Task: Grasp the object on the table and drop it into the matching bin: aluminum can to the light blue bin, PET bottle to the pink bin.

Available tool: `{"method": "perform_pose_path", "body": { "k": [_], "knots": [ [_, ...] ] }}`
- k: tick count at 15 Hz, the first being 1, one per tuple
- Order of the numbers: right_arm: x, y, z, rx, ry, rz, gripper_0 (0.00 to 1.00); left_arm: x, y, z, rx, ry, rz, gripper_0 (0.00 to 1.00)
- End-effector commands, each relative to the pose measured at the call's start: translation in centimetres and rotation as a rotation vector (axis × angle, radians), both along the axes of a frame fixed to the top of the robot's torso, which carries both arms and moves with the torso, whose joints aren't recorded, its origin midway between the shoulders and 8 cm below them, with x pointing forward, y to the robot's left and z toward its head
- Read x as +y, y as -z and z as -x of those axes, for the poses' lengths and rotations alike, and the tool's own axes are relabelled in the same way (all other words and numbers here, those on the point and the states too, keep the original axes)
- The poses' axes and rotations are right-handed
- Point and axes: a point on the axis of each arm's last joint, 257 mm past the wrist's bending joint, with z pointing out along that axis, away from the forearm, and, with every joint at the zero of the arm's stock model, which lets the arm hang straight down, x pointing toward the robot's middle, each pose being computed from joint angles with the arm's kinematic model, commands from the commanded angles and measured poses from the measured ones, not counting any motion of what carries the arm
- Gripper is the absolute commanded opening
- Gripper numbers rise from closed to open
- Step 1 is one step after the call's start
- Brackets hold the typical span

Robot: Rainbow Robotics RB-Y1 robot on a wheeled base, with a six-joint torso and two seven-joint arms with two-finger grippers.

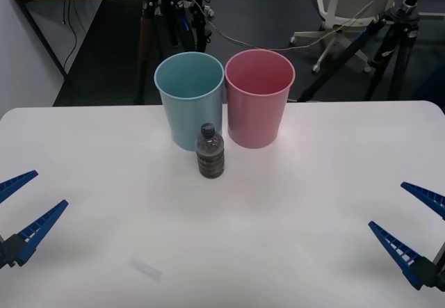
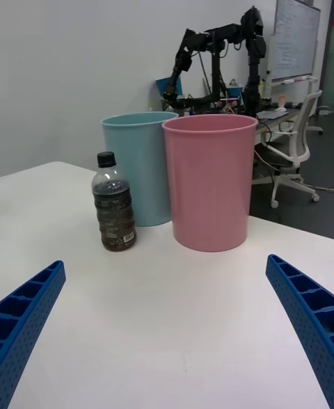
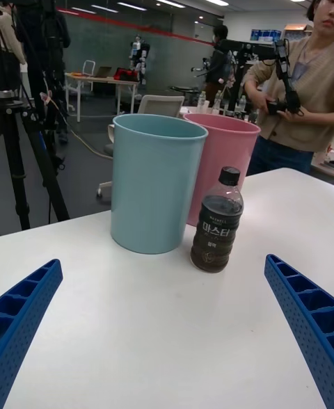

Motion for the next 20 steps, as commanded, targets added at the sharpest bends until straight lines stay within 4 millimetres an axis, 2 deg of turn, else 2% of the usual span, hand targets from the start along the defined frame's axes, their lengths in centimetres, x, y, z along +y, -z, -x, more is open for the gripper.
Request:
{"method": "perform_pose_path", "body": {
  "k": [1,5,7,12,16,20],
  "knots": [
    [1.4,1.5,0.8,0.021,-0.014,-0.003,1.00,0.0,0.0,0.0,0.000,0.000,0.000,1.00],
    [4.7,3.4,0.1,0.012,-0.024,0.019,1.00,0.0,0.0,0.0,0.000,0.000,0.000,1.00],
    [7.9,4.8,-0.6,0.012,-0.050,0.041,1.00,0.0,0.0,0.0,0.000,0.000,0.000,1.00],
    [14.7,6.3,-2.1,0.029,-0.120,0.018,1.00,0.0,0.0,0.0,0.000,0.000,0.000,1.00],
    [17.5,7.8,-3.9,0.018,-0.160,-0.003,1.00,0.0,0.0,0.0,0.000,0.000,0.000,1.00],
    [19.0,8.3,-6.2,-0.053,-0.148,0.053,1.00,0.0,0.0,0.0,0.000,0.000,0.000,1.00]
  ]
}}
